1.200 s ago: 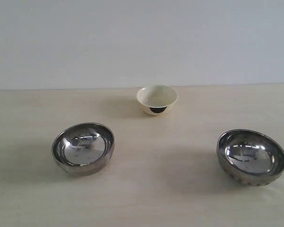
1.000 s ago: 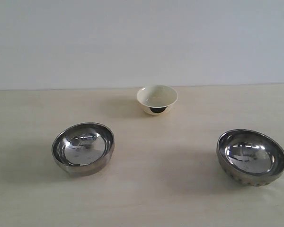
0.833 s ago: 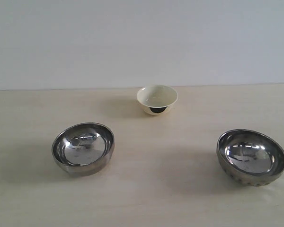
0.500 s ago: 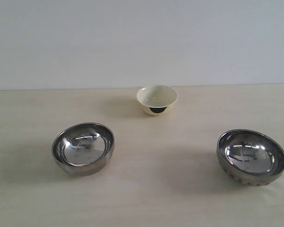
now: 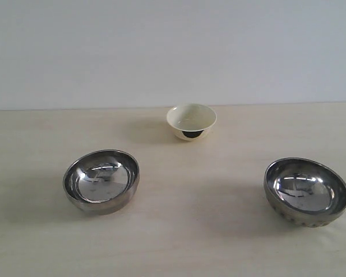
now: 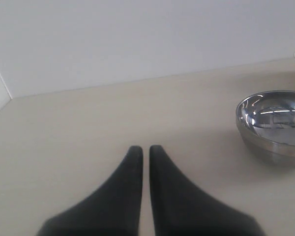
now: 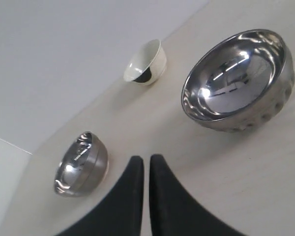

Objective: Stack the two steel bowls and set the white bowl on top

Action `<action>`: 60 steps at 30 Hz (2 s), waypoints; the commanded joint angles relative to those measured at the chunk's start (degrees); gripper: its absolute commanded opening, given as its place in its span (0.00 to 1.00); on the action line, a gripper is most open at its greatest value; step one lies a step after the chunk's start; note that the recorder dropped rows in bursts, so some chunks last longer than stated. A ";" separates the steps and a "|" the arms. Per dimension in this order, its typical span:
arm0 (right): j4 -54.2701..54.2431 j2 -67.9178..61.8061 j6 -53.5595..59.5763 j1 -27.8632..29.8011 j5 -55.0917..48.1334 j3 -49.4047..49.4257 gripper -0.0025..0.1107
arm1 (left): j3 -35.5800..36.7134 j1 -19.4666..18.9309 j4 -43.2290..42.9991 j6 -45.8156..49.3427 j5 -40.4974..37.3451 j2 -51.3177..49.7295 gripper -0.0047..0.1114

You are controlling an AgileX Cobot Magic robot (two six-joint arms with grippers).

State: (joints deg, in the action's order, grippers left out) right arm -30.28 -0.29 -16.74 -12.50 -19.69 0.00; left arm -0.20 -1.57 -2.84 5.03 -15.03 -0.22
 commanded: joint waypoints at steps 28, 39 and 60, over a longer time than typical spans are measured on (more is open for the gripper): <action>-14.42 -0.77 20.66 0.43 5.10 -6.57 0.02 | 0.20 -0.17 0.49 -0.56 0.45 0.22 0.07; -21.18 -26.19 37.95 0.43 2.32 -20.60 0.02 | 0.20 -0.17 0.49 -0.56 0.45 0.22 0.07; -30.44 -78.75 56.40 -20.11 1.31 -52.34 0.02 | 0.20 -0.17 0.49 -0.56 0.45 0.22 0.07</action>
State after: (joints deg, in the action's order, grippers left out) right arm -60.48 -73.96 39.75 -28.03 -22.25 -48.69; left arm -0.20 -1.57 -2.84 5.03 -15.03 -0.22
